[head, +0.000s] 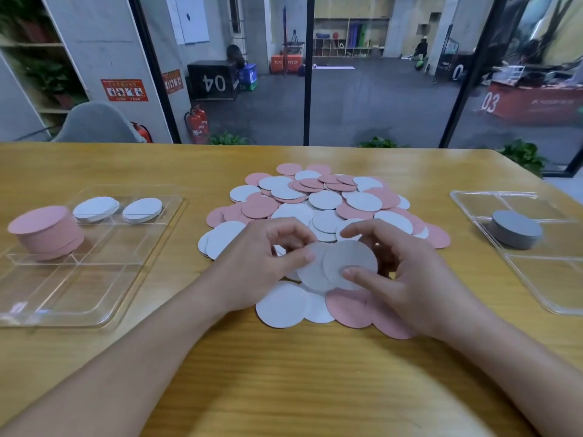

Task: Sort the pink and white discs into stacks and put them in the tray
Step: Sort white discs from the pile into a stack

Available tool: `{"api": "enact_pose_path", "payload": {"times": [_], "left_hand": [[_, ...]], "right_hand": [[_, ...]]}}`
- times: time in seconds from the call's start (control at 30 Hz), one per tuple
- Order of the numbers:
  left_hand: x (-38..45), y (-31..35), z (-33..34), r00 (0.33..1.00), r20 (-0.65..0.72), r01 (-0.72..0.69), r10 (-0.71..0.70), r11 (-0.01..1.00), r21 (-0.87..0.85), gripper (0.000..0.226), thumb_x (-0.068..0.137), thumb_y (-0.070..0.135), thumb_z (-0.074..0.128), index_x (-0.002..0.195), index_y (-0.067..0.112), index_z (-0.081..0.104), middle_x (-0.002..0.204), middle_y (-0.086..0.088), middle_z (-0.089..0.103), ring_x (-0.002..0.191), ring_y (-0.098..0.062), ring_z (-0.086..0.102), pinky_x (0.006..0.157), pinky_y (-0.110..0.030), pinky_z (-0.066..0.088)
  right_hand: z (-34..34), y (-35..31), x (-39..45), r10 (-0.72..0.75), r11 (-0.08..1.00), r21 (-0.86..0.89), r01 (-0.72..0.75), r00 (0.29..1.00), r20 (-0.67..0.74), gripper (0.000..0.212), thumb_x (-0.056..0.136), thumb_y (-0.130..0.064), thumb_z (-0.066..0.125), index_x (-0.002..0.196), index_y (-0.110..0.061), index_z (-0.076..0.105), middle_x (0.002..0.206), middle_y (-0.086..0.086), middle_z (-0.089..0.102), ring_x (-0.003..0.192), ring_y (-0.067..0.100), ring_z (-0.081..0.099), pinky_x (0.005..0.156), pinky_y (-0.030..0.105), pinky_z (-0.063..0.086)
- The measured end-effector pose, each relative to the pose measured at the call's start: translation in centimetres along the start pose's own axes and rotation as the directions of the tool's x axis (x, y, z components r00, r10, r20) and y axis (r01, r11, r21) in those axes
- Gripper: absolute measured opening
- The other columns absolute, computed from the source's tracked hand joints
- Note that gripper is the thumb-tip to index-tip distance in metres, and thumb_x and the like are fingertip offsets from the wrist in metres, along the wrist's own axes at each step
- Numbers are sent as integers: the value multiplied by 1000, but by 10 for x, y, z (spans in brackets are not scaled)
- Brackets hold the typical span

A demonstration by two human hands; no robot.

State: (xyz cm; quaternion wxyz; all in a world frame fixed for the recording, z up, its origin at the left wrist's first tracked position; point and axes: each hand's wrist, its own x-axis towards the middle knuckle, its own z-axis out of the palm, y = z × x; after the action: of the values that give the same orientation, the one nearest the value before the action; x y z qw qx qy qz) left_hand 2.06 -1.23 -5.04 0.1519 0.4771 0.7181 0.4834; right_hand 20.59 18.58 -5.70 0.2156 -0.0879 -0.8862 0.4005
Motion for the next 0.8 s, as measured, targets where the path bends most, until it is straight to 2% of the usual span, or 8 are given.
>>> {"api": "enact_pose_path", "payload": {"times": [0.1, 0.2, 0.3, 0.4, 0.5, 0.6, 0.67, 0.8], "left_hand": [[-1, 0, 9, 997, 66, -31, 36, 997, -77, 21, 108, 6, 66, 111, 19, 82, 105, 5, 83, 95, -19, 75, 79, -26, 55], [-1, -3, 9, 999, 26, -35, 35, 999, -7, 31, 111, 5, 60, 113, 24, 84, 102, 7, 81, 91, -14, 74, 76, -23, 55], [7, -18, -1, 982, -188, 33, 12, 972, 234, 18, 107, 20, 69, 115, 31, 81, 102, 18, 76, 82, 2, 64, 74, -12, 46], [18, -31, -9, 980, -185, 147, -68, 877, 458, 38, 100, 47, 76, 136, 35, 71, 121, 20, 62, 114, 1, 50, 100, -24, 45], [22, -33, -6, 988, -114, 154, -107, 795, 586, 58, 97, 62, 73, 148, 36, 63, 131, 17, 49, 133, -9, 32, 108, -28, 30], [22, -30, 0, 990, -102, 140, -99, 797, 588, 62, 96, 62, 73, 151, 37, 61, 131, 17, 45, 132, -9, 30, 107, -25, 26], [19, -25, 1, 992, -102, 117, -72, 826, 551, 57, 93, 55, 79, 144, 38, 61, 129, 19, 47, 129, -8, 34, 102, -26, 32], [16, -20, -2, 979, -198, 109, -56, 956, 271, 31, 94, 28, 83, 115, 37, 62, 101, 12, 64, 78, -11, 57, 69, -20, 47]], "right_hand": [[5, -3, 1, -16, 991, -130, 18, 1000, 19, 36, 95, -31, 80, 126, -43, 67, 102, -26, 68, 85, 11, 64, 73, 21, 50], [8, -1, 1, -1, 968, -250, 22, 997, 82, 6, 101, -35, 70, 107, -38, 69, 92, -22, 66, 88, 9, 62, 68, 25, 46], [10, 3, 0, 17, 962, -272, 3, 997, 71, 15, 104, -37, 64, 95, -26, 60, 78, -11, 64, 74, 15, 58, 62, 35, 45], [14, 1, -1, 22, 959, -282, 9, 994, 108, 21, 108, -33, 58, 93, -21, 49, 74, -18, 63, 62, 12, 57, 51, 29, 32], [14, 0, 0, 6, 954, -299, 30, 993, 119, 20, 108, -33, 57, 93, -22, 48, 78, -19, 62, 63, 14, 54, 52, 26, 30], [13, 3, 0, 2, 964, -264, 28, 994, 113, 20, 108, -32, 59, 93, -22, 50, 75, -15, 60, 65, 16, 52, 54, 27, 36], [13, 3, 0, -6, 967, -252, 32, 995, 105, 20, 107, -32, 60, 92, -24, 51, 76, -11, 59, 67, 18, 52, 57, 28, 38], [13, 4, 0, -1, 969, -245, 27, 995, 103, 20, 107, -33, 59, 91, -24, 51, 74, -7, 58, 65, 18, 50, 57, 31, 38]]}}
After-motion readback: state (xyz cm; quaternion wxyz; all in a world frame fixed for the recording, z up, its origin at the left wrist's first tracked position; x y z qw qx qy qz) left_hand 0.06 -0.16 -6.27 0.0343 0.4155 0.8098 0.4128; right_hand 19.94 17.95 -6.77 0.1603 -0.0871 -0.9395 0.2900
